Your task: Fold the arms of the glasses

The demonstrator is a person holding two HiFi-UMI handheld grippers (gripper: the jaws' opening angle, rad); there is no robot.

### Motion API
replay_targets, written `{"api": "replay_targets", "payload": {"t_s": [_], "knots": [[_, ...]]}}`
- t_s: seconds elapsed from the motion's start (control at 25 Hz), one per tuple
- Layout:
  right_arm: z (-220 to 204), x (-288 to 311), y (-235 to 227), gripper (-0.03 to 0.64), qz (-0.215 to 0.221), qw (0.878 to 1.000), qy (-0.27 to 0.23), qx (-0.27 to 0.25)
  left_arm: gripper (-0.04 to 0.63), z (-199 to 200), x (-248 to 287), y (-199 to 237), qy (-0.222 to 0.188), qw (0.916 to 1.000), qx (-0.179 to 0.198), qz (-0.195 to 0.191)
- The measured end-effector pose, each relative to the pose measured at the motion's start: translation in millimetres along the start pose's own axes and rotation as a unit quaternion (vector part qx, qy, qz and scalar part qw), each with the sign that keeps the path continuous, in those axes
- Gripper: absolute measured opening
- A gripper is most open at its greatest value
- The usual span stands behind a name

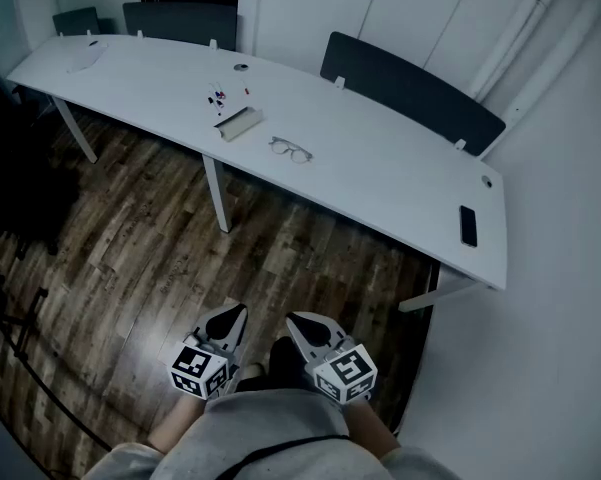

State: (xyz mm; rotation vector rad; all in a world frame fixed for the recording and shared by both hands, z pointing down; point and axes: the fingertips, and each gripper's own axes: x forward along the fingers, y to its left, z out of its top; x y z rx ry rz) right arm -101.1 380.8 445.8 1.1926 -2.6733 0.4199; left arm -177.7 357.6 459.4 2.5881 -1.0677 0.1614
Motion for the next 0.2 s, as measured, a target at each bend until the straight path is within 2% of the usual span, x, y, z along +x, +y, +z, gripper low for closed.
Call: {"api": "replay_targets", "payload": {"t_s": [0.2], "knots": [[-1,2,18,0.018,0.008,1.000,0.004,-0.006,0.015,-2,-15,2,-0.004,1.0000,-0.002,0.002]]}}
